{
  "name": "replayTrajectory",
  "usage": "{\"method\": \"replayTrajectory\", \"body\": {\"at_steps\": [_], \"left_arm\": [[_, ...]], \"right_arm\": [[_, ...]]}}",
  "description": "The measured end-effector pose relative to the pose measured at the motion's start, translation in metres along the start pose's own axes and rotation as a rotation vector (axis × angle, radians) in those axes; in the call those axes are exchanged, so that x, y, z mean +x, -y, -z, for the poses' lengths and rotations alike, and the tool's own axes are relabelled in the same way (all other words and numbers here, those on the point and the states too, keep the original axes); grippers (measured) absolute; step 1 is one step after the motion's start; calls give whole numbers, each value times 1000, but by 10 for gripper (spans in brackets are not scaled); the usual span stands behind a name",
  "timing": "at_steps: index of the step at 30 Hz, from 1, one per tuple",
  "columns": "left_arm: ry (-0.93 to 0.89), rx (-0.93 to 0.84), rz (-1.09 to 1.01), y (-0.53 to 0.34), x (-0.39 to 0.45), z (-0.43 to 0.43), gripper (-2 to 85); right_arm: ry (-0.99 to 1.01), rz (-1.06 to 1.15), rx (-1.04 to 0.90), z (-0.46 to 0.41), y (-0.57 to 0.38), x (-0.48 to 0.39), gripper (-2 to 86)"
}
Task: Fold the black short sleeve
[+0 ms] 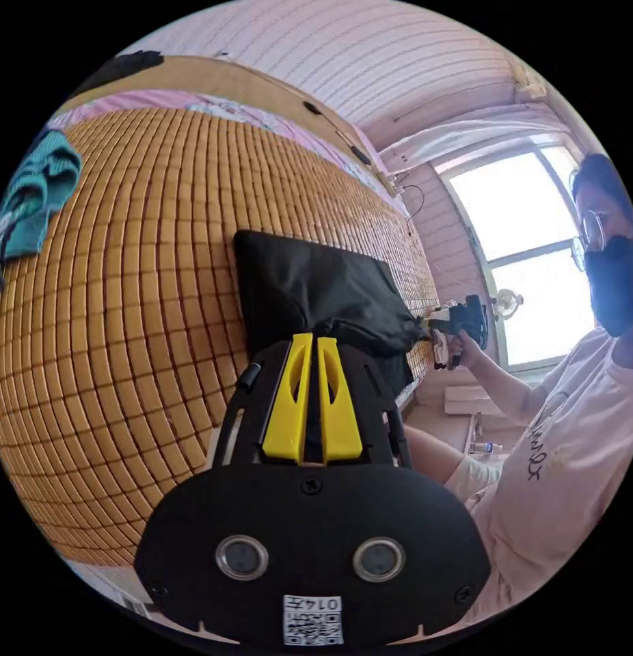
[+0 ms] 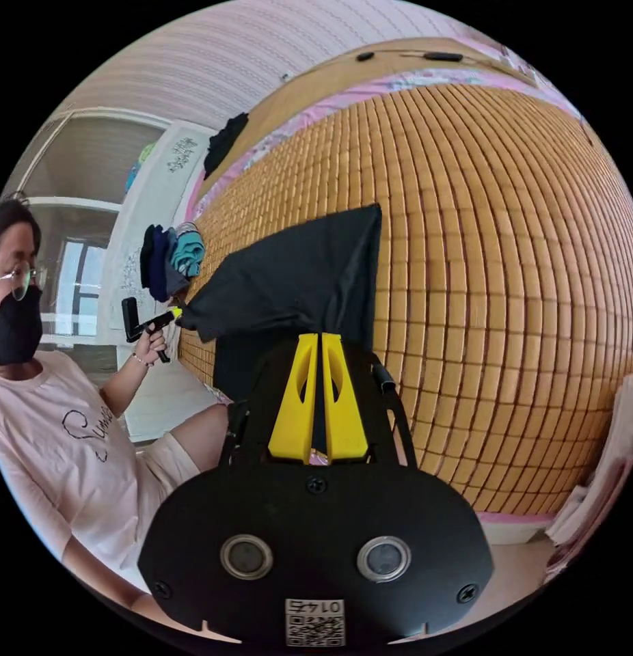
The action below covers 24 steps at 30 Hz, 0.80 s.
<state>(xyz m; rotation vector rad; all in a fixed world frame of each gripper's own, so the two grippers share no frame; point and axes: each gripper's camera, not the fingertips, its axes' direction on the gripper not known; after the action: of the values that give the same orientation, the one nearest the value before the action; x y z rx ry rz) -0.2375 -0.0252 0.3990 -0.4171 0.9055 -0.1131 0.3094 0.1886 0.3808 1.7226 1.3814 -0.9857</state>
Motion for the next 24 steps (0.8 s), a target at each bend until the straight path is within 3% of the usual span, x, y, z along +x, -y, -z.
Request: {"method": "replayTrajectory", "body": {"at_steps": [3,9,14,19,24], "left_arm": [[26,-43,78,-23,-6,-20,-10],[30,21,-31,-29,37,31,-10],[-6,-45,-104,-62,68,62,-10],[78,-135,-102,-99,52,20,-9],[129,-107,-93,-123,45,-12,-9]], "right_arm": [[-42,-23,-5,-21,-15,-3,3],[-49,100,126,37,-41,-47,3],[-105,171,47,59,-72,-66,3],[-63,113,3,25,-93,-38,2],[-241,108,8,-20,-115,-37,0]]}}
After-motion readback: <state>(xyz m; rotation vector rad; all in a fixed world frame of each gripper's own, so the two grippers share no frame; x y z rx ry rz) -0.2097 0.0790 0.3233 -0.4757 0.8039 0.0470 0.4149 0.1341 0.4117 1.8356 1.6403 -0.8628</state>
